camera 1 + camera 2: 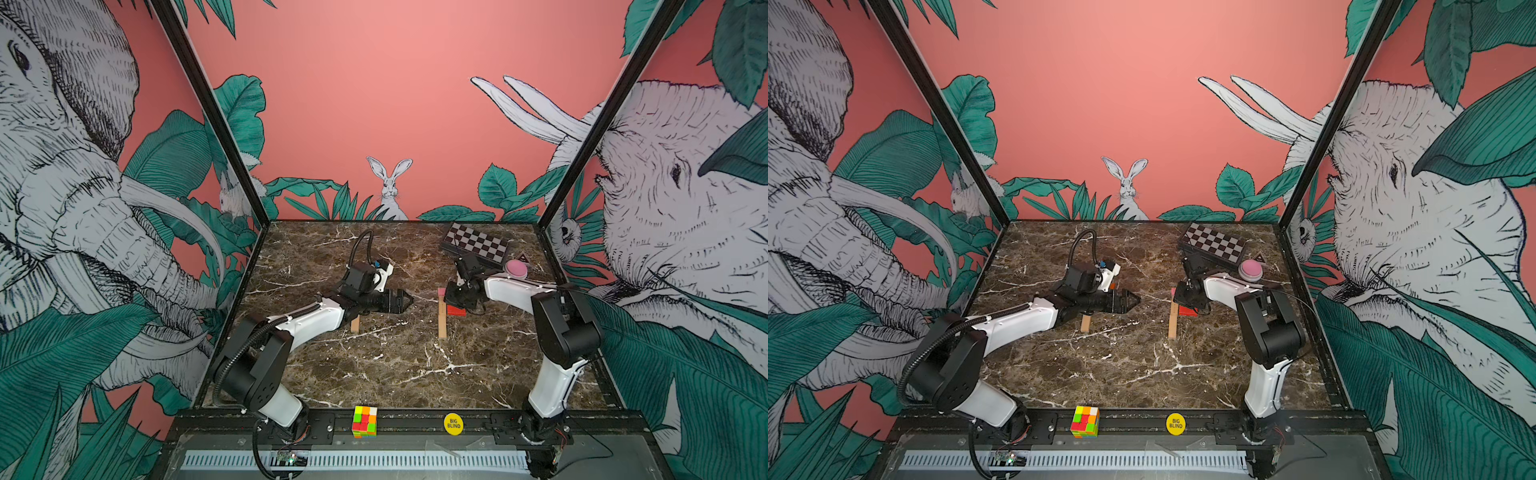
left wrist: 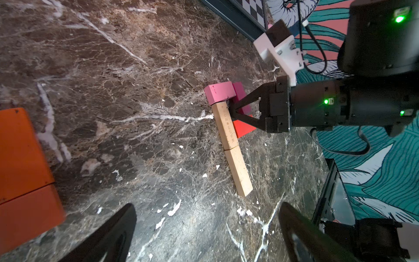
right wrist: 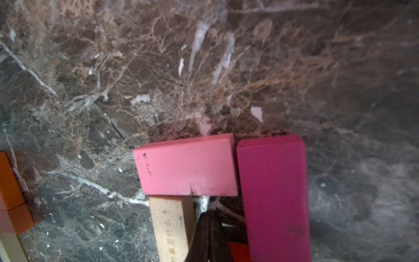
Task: Assemble the letter p with building blocks
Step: Adjust the building block at the center of the board.
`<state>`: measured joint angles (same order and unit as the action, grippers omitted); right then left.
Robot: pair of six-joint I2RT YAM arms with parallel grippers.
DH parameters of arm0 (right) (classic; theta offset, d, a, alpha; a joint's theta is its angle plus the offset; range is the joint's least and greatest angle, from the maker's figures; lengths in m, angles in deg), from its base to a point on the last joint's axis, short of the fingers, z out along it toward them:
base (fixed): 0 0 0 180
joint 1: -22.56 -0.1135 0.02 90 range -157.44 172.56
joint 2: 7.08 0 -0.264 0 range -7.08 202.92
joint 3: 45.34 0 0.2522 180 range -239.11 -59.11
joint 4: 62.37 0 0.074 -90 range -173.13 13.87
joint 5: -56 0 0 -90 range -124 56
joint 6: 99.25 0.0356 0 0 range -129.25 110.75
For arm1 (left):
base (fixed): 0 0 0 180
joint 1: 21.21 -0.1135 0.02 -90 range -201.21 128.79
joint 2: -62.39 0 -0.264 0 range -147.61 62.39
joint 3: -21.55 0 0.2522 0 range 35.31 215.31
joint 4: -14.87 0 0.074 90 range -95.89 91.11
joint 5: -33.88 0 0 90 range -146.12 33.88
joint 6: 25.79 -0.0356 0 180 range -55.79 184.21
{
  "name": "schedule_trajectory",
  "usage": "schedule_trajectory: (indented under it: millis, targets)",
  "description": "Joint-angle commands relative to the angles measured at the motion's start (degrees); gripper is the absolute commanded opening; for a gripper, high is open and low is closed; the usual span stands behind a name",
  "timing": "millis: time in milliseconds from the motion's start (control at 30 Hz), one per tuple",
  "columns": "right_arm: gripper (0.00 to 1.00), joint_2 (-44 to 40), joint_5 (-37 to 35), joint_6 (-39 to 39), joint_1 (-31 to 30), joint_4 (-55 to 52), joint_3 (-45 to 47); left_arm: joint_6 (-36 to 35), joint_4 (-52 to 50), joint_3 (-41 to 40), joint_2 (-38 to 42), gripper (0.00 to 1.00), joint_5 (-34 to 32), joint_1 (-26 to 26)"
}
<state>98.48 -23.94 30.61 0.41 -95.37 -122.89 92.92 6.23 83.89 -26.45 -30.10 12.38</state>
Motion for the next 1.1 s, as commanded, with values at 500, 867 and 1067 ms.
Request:
schedule_trajectory:
  millis: [500,867,1067]
  targets:
    - [0.01,-11.3,-2.1,-2.0,4.5,-5.3,-3.0,-0.1,-1.1,5.9,-6.6,0.99,2.8,1.7]
    - [0.31,-12.3,4.6,-3.4,12.3,-0.6,5.6,5.0,3.2,15.0,-19.0,0.99,5.6,6.2]
    - [0.37,-15.4,7.3,-3.5,13.6,1.6,9.1,6.3,3.9,18.7,-22.8,0.99,5.6,8.2]
